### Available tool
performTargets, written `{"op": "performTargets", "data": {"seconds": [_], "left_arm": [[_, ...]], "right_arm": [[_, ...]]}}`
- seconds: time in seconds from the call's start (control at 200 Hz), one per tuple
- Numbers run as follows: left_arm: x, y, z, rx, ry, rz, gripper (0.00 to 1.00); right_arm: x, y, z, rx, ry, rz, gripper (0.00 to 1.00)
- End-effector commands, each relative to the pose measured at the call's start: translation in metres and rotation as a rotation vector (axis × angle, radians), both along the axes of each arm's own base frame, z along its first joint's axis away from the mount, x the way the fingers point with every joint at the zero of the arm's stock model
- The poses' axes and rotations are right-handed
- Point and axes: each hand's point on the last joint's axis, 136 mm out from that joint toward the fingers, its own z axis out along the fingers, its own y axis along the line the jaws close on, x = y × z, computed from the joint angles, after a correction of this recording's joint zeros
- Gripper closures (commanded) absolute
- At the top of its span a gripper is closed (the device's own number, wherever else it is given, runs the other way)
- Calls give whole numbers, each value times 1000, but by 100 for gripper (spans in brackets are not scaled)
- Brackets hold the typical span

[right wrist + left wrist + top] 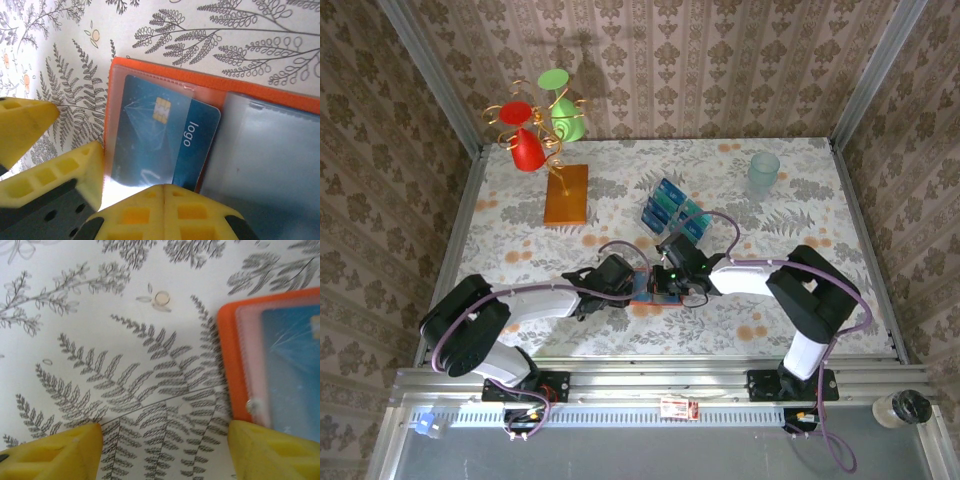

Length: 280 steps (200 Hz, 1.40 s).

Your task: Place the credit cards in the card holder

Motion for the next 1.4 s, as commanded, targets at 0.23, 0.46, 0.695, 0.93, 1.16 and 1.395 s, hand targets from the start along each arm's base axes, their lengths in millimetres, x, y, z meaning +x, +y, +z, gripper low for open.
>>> {"op": "performTargets", "data": {"seconds": [0.23, 0.46, 0.695, 0.93, 1.16, 1.395], "left_arm": [[-2, 8, -12, 9, 16, 33, 32], [-2, 8, -12, 7, 15, 33, 32], [-3, 6, -12, -2, 15, 31, 32], [-1, 3, -9, -7, 14, 27, 32], [9, 7, 14, -47, -16, 64, 32], [17, 9, 15, -77, -5, 86, 32]], "right_arm": [[13, -11, 15, -34, -39, -14, 97], [16, -7, 2, -44, -19, -11, 98], [17, 1, -14, -43, 20, -3, 99], [19, 11, -14, -20, 26, -1, 99], [18, 9, -7, -9, 19, -7, 99], [18, 8, 6, 5, -5, -12, 98]]}}
